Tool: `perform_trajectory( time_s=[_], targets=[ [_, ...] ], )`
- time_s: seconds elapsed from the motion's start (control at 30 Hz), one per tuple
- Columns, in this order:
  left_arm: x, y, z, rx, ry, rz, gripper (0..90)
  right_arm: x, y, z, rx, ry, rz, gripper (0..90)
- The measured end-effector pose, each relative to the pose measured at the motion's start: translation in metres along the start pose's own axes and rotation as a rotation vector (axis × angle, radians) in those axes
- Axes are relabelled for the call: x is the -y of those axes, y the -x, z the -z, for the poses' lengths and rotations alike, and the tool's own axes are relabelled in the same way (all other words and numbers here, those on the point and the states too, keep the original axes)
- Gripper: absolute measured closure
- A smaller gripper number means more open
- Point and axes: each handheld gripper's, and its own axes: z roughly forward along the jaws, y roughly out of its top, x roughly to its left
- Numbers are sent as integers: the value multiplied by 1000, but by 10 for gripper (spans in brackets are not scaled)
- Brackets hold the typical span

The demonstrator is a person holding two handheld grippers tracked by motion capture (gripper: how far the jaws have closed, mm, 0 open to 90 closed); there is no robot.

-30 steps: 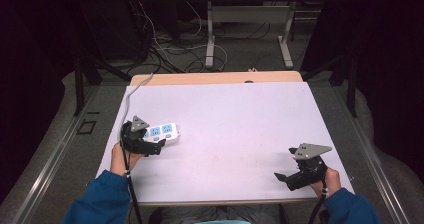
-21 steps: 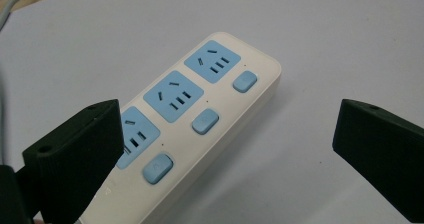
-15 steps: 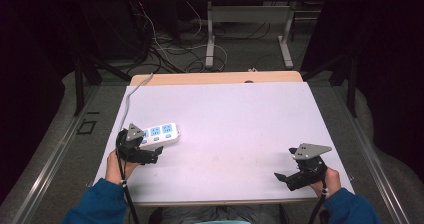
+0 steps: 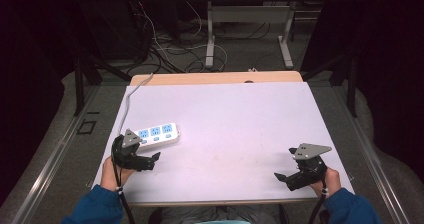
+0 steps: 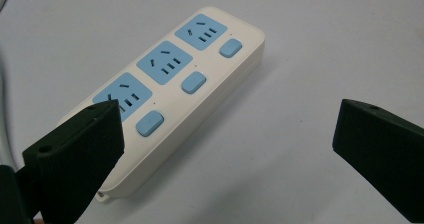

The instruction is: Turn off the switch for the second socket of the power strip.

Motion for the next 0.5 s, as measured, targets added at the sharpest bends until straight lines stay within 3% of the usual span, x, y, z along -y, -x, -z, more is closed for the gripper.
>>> perform_trajectory(
  time_s=[0.5],
  targets=[
    [10,9,6,-1,0,-12,1,0,-1,1,6,-4,1,12]
  ],
)
